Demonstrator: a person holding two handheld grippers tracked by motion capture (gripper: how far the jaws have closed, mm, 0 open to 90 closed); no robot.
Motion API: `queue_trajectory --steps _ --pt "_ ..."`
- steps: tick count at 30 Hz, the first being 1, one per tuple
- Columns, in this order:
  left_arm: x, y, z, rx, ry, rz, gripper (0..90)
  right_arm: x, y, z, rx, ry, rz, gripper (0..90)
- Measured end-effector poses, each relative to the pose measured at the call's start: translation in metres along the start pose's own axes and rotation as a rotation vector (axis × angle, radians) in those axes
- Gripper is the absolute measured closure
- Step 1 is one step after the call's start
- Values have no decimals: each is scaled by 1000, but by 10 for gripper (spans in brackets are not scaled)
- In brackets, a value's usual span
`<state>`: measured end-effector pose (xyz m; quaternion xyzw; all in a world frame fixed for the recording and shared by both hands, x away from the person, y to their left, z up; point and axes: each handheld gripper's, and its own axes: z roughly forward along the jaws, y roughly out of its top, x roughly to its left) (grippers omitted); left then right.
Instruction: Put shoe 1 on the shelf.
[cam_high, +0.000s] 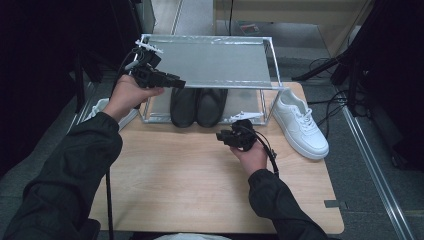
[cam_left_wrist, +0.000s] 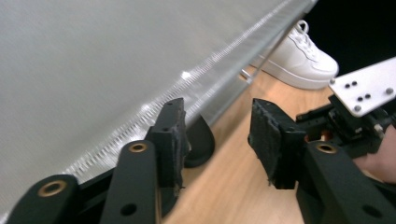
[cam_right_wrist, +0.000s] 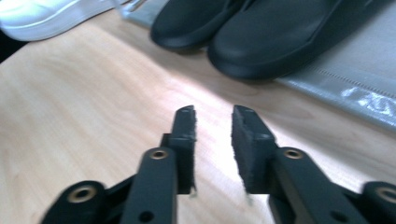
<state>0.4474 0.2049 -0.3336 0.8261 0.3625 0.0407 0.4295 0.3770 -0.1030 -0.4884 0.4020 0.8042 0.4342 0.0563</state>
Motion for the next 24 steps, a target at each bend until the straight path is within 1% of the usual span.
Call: queue_trajectory --steps 2,3,4,5,7,9,10,12,14,16,18,19,21,24 --pt "-5 -6 -2 0 -4 7 503 2 -4 -6 2 5 -9 623" --pt "-8 -9 -2 -3 9 9 485 3 -8 -10 -7 6 -16 592" --pt "-10 -12 -2 -1 12 10 479 3 -10 -13 -5 -8 -17 583" --pt "-15 -15 -2 0 13 17 466 3 -12 -15 -1 -14 -9 571" --pt "-21 -20 -3 -10 2 25 455 1 -16 -20 -14 8 27 542" --pt "-25 -25 -3 -8 -3 27 437 0 -17 -24 -12 22 41 521" --pt "-28 -29 -3 -3 -6 29 429 0 -16 -26 -13 26 33 507" --pt "-31 -36 -2 1 -7 32 419 2 -16 -30 -26 23 -3 490" --pt "-33 -43 0 7 -18 28 410 2 -16 -34 -21 27 2 470" --pt "-35 -50 1 15 -22 26 400 2 -17 -36 -20 38 3 469" --pt "-37 -57 1 21 -45 13 399 3 -19 -40 -25 48 5 457" --pt "-39 -62 0 21 -54 12 400 3 -20 -41 -29 52 4 454" --pt "-41 -71 0 15 -55 17 402 5 -22 -45 -32 59 2 448" --pt "-44 -82 0 8 -56 10 400 8 -28 -49 -44 64 -32 447"
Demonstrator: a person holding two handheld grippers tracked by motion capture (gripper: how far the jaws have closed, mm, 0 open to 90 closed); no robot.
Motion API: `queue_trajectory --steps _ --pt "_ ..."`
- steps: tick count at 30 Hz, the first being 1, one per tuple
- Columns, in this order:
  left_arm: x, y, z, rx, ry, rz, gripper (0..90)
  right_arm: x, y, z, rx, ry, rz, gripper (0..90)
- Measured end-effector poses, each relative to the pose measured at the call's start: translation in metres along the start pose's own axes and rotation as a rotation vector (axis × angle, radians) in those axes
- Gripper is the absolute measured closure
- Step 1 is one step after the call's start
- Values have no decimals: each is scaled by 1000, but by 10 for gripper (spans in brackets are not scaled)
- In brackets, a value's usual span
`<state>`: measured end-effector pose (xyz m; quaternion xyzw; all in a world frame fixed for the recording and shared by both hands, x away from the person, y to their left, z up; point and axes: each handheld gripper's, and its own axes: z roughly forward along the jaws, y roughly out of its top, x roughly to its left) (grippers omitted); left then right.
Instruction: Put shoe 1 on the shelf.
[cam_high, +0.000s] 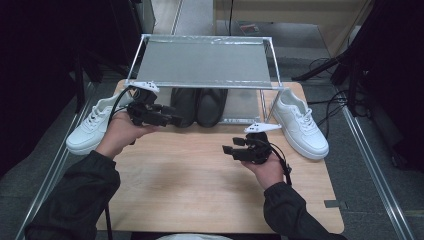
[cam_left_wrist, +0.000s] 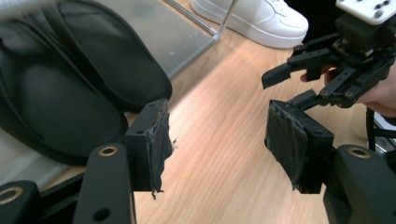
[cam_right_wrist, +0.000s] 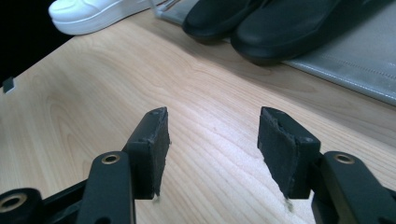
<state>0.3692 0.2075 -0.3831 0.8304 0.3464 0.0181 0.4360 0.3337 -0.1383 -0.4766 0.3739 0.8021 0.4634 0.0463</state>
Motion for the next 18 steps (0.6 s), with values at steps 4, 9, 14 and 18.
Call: queue_trajectory --steps 4,9,14,18 --pt "-1 -17 3 5 9 -9 393 3 -3 -5 3 13 -4 435" --pt "-1 -37 5 -10 13 -20 394 10 -5 -12 8 5 -41 430" --pt "2 -55 5 -2 22 -19 390 17 -5 -14 5 26 -59 429" --pt "9 -64 0 -11 33 -32 383 18 -7 -15 14 26 -72 429"
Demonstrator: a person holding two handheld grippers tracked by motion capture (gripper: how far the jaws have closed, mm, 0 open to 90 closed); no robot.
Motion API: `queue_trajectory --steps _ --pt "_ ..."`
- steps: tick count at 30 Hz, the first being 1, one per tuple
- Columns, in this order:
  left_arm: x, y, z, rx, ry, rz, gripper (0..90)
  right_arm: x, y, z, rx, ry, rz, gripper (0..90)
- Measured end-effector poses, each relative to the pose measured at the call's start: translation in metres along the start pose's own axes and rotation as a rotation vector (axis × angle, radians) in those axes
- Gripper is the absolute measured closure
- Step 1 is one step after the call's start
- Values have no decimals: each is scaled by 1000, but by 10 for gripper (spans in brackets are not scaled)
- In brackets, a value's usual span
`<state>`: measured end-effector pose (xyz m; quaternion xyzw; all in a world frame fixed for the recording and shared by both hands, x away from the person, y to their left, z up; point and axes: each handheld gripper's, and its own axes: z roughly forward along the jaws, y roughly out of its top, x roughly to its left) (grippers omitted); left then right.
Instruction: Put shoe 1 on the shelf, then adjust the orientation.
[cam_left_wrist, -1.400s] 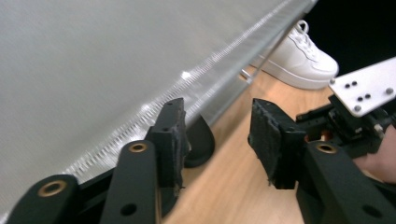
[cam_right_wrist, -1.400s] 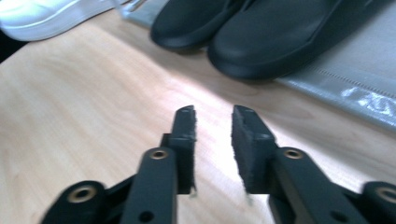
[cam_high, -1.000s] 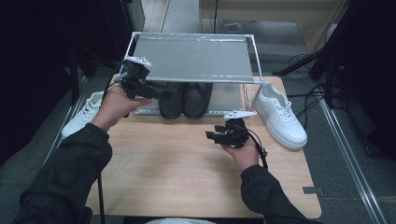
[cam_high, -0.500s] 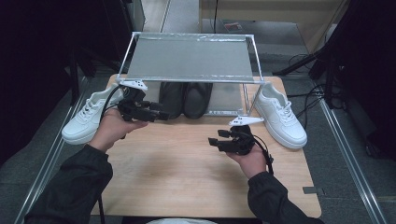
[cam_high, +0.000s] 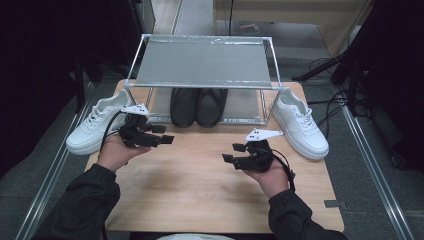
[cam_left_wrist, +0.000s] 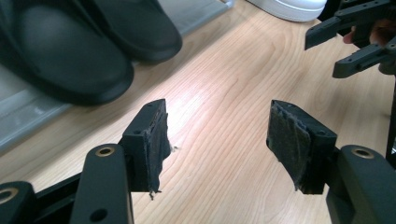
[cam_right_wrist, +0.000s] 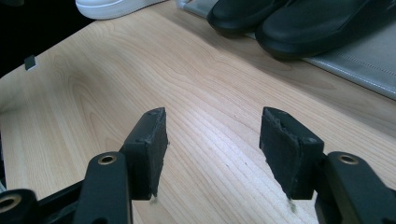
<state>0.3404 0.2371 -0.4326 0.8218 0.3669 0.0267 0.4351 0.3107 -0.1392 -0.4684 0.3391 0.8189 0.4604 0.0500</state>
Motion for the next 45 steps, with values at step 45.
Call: queue_trajectory --steps 45 --pt "110 -31 -59 -50 161 -173 440 -10 -7 -2 19 -53 21 432"
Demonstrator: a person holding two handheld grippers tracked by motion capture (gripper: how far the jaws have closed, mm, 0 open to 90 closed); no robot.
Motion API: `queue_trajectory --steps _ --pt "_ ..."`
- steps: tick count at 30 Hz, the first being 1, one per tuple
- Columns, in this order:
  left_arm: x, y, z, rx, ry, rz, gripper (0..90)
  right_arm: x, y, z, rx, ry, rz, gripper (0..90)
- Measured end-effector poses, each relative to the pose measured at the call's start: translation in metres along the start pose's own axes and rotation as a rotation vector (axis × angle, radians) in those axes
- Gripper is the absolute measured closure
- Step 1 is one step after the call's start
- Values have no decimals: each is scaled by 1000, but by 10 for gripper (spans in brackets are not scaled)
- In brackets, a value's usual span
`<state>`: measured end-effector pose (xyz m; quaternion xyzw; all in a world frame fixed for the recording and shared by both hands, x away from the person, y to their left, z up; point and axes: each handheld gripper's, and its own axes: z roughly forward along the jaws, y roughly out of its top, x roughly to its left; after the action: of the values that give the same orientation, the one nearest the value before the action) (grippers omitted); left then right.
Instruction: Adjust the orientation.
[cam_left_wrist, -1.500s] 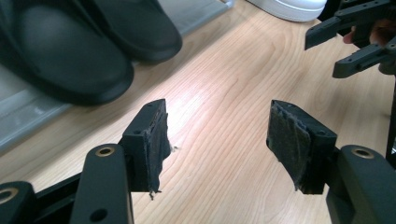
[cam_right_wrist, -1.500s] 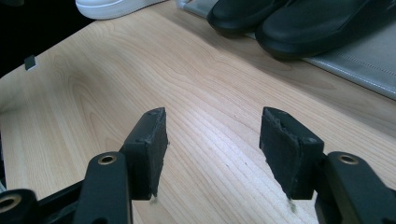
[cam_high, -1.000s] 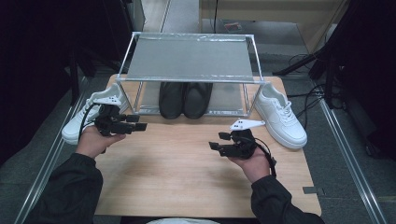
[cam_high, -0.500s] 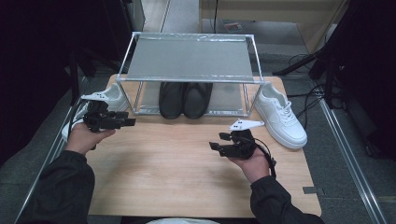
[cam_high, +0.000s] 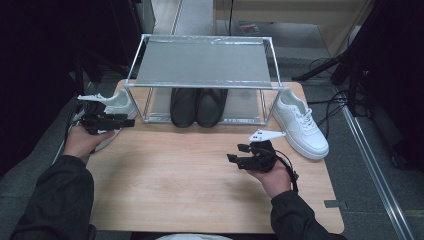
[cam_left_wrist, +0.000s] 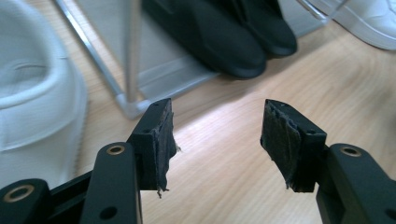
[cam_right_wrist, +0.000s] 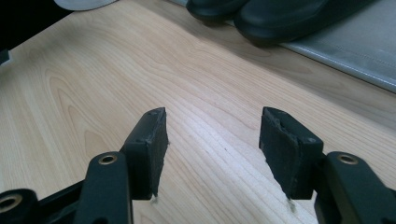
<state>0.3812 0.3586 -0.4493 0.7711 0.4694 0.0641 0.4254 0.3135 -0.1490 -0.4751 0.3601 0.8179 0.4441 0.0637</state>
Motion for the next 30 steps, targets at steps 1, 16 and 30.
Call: queue_trajectory --steps 1,16,30 --pt "3 1 0 7 9 -4 440 0 0 0 -5 0 6 431" --pt "41 12 -11 0 57 -23 461 -1 -8 -8 3 -27 15 431" --pt "81 26 -27 -18 127 -32 467 -4 -17 -16 11 -58 41 429"
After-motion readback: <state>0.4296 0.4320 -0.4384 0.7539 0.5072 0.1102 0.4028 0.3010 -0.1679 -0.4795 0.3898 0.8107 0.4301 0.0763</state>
